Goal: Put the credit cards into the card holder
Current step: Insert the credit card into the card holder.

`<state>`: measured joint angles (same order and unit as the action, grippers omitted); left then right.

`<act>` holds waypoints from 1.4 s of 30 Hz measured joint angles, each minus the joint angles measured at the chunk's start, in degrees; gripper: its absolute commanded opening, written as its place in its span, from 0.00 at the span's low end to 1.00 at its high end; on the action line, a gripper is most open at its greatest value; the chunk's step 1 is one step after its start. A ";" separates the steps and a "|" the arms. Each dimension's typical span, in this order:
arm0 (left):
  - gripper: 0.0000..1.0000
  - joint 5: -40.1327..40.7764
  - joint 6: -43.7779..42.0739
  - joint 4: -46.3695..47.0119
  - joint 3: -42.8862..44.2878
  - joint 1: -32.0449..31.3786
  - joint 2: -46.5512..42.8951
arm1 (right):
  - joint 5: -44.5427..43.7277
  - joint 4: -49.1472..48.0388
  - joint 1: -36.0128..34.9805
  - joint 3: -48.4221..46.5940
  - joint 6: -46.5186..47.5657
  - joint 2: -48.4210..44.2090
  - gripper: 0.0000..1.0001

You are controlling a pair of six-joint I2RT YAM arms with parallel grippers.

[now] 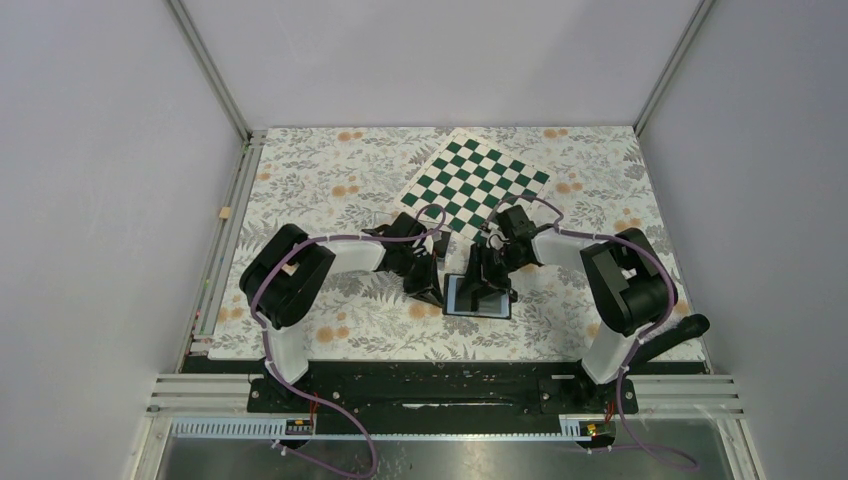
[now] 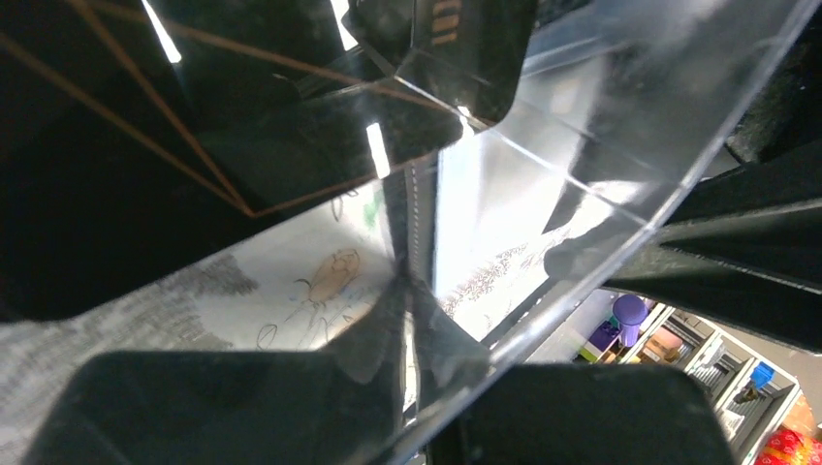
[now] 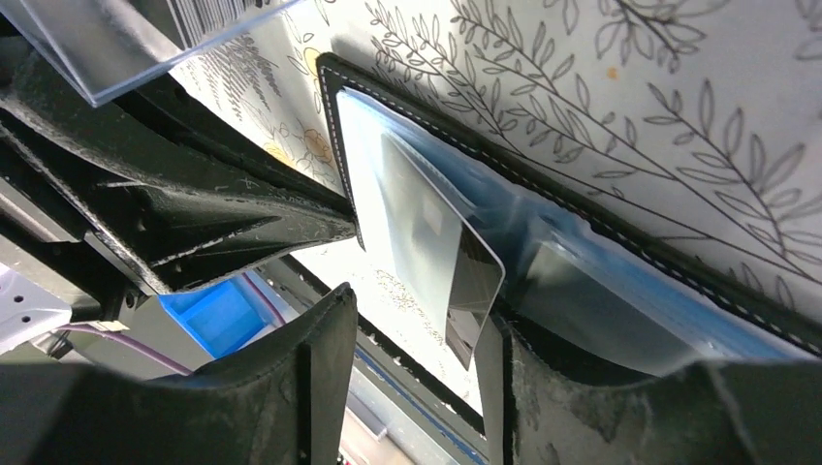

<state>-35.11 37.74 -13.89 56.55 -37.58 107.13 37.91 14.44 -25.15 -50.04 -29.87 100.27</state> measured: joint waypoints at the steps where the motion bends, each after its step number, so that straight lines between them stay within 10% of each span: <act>1: 0.07 0.13 -0.13 -0.35 0.22 0.00 0.00 | 0.70 -0.22 -0.11 -0.31 -0.13 0.52 0.56; 14: 0.36 5.44 -1.55 -4.35 1.42 -0.31 -2.69 | -1.25 7.41 -1.14 -4.92 2.10 0.90 0.86; 28: 0.40 3.41 2.82 1.27 0.92 0.57 -2.80 | -2.73 11.15 -1.31 -7.23 5.68 2.95 0.44; 42: 0.41 1.40 3.72 2.62 0.92 0.74 -0.98 | 4.50 5.95 -1.31 -6.34 3.43 3.93 0.83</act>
<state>-33.71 41.45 -11.27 57.47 -36.84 106.15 42.41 20.38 -26.46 -56.38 -26.44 104.20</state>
